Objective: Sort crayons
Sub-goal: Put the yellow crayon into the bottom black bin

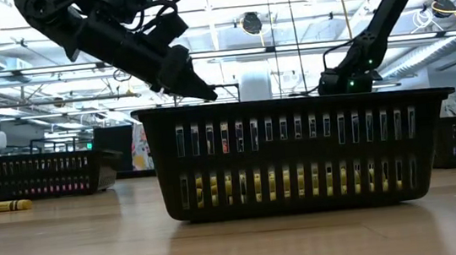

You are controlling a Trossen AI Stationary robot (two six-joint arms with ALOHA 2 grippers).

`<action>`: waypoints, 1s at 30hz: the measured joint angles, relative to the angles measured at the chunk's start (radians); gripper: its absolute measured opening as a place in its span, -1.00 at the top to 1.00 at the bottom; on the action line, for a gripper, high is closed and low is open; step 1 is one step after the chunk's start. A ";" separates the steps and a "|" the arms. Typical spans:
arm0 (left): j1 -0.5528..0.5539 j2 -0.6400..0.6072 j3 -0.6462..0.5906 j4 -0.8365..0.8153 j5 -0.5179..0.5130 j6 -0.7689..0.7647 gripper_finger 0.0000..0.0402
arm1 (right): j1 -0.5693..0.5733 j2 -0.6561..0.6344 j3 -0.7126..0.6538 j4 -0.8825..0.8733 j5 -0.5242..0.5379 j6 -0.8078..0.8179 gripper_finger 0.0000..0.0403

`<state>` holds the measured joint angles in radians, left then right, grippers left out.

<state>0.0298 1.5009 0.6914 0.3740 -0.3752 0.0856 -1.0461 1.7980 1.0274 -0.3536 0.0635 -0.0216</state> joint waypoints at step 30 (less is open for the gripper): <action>-0.335 -0.243 0.001 -0.581 -0.593 -0.327 -0.07 | 0.502 -0.372 -0.099 -0.017 -0.071 -0.010 0.99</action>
<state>-0.3055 1.2576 0.6921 -0.2065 -0.9680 -0.2412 -0.5441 1.4261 0.9281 -0.3708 -0.0071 -0.0312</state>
